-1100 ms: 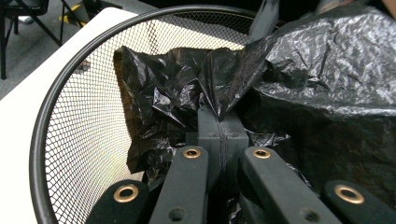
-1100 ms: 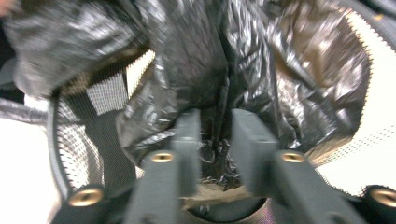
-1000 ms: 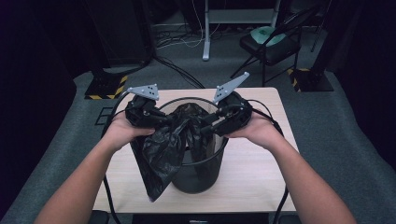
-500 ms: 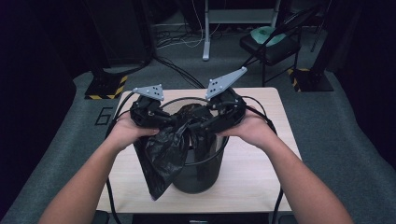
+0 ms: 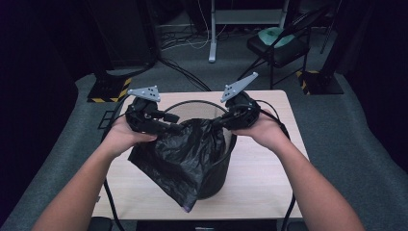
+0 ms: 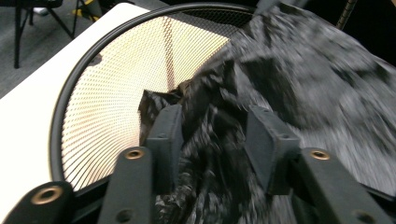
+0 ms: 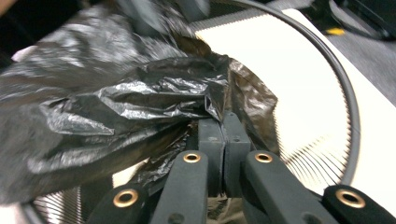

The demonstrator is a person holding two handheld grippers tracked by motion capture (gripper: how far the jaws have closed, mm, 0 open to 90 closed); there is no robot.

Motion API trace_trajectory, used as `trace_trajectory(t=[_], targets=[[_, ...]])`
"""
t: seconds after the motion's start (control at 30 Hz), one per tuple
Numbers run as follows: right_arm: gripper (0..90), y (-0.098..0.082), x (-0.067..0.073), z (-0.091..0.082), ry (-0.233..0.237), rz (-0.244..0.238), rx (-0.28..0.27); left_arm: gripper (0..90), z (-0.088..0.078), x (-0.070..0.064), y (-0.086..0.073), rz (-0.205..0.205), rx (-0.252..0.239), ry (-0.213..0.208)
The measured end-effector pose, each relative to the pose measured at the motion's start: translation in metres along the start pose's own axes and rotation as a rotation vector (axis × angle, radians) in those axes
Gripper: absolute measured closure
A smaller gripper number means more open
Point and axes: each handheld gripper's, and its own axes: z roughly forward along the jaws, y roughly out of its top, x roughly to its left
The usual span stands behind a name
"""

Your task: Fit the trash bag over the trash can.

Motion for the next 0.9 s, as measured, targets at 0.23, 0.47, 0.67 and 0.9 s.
trace_trajectory(t=[0.23, 0.47, 0.67, 0.9], targets=[[87.0, -0.013, -0.020, 0.000, -0.066, 0.076, 0.051, 44.8, -0.015, 0.006, -0.019, -0.043, -0.018, 0.040], [56.1, -0.012, -0.021, -0.013, -0.112, 0.086, 0.004, 44.3, -0.028, 0.005, -0.031, -0.049, -0.030, 0.052], [51.4, 0.002, 0.003, -0.027, -0.105, 0.025, -0.019, 44.1, -0.029, 0.001, -0.036, -0.048, -0.037, 0.037], [50.9, 0.006, 0.012, -0.025, -0.095, -0.002, 0.001, 45.7, -0.020, -0.003, -0.042, -0.031, -0.012, 0.001]])
